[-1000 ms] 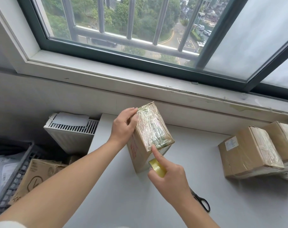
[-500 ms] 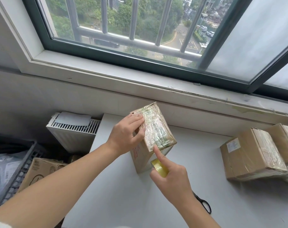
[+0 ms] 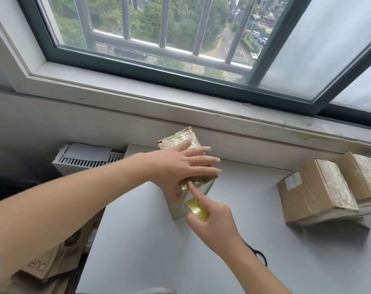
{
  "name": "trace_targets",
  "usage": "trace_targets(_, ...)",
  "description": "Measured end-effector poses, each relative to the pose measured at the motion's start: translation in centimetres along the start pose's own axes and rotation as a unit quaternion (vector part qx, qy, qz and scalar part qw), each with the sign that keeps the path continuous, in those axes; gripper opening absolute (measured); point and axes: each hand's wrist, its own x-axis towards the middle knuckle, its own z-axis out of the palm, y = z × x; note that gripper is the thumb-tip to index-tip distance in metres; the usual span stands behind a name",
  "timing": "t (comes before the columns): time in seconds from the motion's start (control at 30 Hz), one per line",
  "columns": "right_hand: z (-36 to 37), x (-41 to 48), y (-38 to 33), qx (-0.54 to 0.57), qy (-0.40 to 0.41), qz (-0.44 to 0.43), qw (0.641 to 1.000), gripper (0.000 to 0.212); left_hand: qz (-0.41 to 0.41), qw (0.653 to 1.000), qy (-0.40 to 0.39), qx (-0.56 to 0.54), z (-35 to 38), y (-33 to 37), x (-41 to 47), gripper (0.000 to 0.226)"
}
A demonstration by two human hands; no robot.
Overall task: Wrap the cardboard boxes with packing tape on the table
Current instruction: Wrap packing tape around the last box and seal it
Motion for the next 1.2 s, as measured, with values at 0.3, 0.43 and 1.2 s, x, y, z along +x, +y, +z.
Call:
trace_targets(0.3, -2.8, 0.2, 0.7, -0.003, -0.004, 0.012, 1.000, 0.074, 0.013, 1.000, -0.024, -0.007, -2.7, 0.3, 3.8, 0.126)
trace_targets(0.43, -6.5, 1.8, -1.0, 0.002, 0.051, -0.020, 0.999, 0.061, -0.037, 0.983, 0.058, -0.167, -3.9, -1.0, 2.4, 0.123)
trace_targets(1.2, -14.0, 4.9, 5.1, -0.162, -0.212, -0.033, 0.963, 0.040, -0.286, 0.789, 0.083, -0.537, 10.2, -2.0, -8.2, 0.083)
